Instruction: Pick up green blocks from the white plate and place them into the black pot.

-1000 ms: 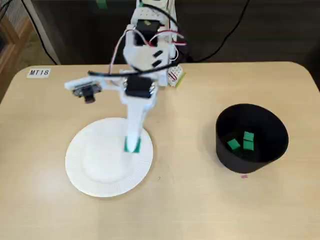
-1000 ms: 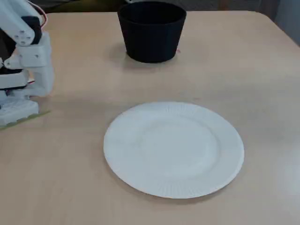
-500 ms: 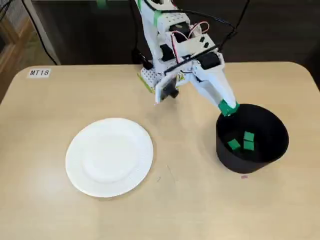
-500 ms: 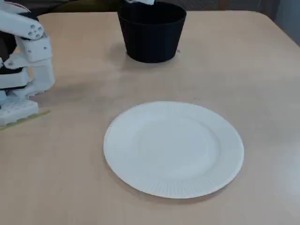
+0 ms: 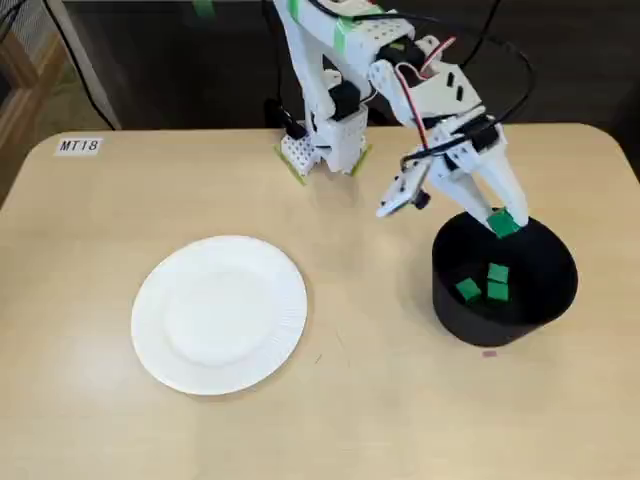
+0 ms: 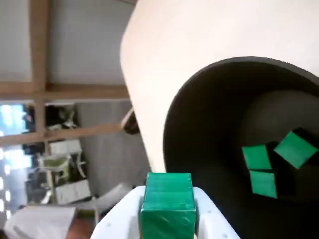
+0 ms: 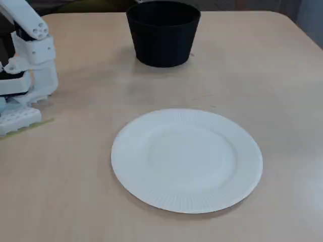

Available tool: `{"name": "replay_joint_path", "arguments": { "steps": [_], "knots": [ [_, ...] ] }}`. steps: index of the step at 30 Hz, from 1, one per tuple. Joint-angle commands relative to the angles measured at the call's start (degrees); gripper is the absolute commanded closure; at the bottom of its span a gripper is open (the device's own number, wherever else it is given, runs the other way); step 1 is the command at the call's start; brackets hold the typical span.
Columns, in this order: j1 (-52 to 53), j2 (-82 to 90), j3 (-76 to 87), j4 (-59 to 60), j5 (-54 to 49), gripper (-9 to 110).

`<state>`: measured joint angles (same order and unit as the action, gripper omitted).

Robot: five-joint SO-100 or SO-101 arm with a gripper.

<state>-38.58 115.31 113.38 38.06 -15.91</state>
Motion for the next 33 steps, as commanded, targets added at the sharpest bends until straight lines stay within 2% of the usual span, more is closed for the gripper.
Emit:
{"name": "replay_joint_path", "arguments": {
  "steps": [1,9,14,15,18,19,22,25,26,27,30,33],
  "knots": [
    [0.4,-7.3,-19.4,12.9,-1.6,104],
    [1.9,-27.4,-52.4,45.5,-3.7,104],
    [1.5,-31.6,-56.2,49.7,-2.9,104],
    [1.3,-31.7,-56.2,49.7,-2.8,101],
    [0.8,-31.9,-55.9,50.0,-5.1,72],
    [0.7,-32.1,-55.9,50.1,-5.6,65],
    [0.7,-32.8,-56.2,49.9,-6.8,59],
    [1.1,-32.9,-56.2,49.9,-7.2,59],
    [1.4,-32.7,-56.2,49.9,-7.2,60],
    [1.8,-32.3,-56.2,49.6,-6.4,68],
    [3.9,-29.4,-56.2,49.0,-3.2,104],
    [7.6,-23.5,-56.0,49.0,-2.5,104]
  ]
}}
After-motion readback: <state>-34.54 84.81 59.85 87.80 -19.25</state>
